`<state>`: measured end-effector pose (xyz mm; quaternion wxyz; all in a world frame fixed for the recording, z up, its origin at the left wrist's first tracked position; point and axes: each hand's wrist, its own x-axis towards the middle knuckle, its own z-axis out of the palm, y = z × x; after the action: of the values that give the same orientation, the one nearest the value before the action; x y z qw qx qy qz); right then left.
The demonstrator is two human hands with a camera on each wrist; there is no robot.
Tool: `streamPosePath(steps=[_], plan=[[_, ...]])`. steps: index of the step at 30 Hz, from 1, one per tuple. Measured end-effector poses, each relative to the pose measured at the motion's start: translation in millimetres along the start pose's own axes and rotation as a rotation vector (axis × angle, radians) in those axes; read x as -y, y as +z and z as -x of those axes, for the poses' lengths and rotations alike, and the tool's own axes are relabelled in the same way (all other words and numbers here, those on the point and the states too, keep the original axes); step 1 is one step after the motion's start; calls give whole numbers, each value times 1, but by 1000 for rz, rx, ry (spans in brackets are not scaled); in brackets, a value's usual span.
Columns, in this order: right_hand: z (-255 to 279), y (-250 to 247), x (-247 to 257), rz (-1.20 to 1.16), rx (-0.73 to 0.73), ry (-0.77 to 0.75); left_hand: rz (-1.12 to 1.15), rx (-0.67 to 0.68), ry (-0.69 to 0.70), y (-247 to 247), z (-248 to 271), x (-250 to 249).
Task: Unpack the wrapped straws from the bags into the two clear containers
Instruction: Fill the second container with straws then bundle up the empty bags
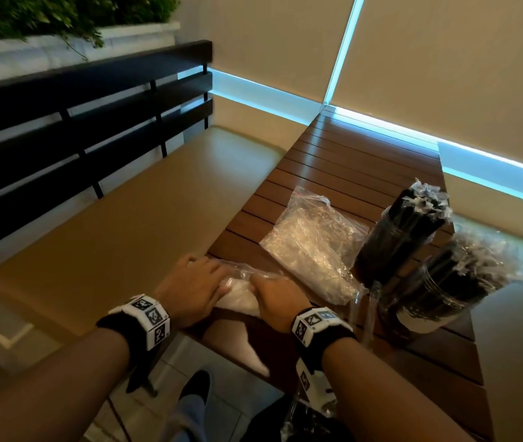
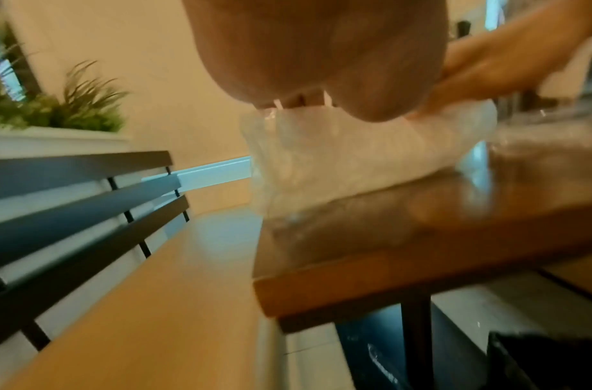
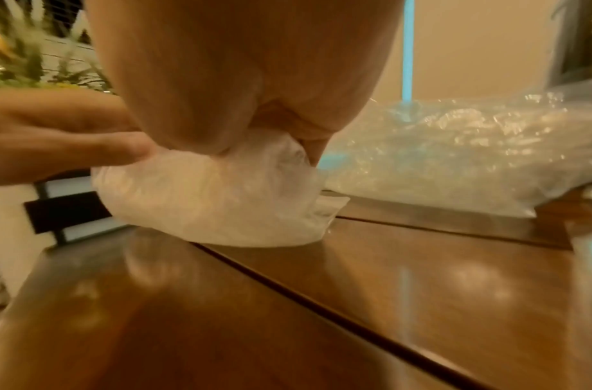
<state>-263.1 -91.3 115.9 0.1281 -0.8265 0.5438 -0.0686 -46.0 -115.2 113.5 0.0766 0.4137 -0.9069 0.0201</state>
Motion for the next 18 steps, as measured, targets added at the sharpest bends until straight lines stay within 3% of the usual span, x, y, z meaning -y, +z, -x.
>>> streamPosePath(steps=[3, 5, 9, 12, 14, 16, 18], plan=[[-12, 6, -7, -107, 50, 131, -81, -29, 76, 11, 16, 11], [-16, 13, -5, -124, 32, 180, -149, 65, 44, 19, 19, 13], [-13, 27, -2, 170, 12, 205, -80, 302, -87, 31, 7, 1], [-5, 32, -6, 120, 14, 228, -10, 370, -136, 34, -3, -1], [-5, 31, -2, 10, 53, 282, 146, 307, -201, 33, -9, 1], [-11, 27, 6, -147, 84, 369, 353, 150, -283, 25, -17, 0], [-19, 16, 15, -327, -48, 413, 545, -42, -395, 12, -28, -1]])
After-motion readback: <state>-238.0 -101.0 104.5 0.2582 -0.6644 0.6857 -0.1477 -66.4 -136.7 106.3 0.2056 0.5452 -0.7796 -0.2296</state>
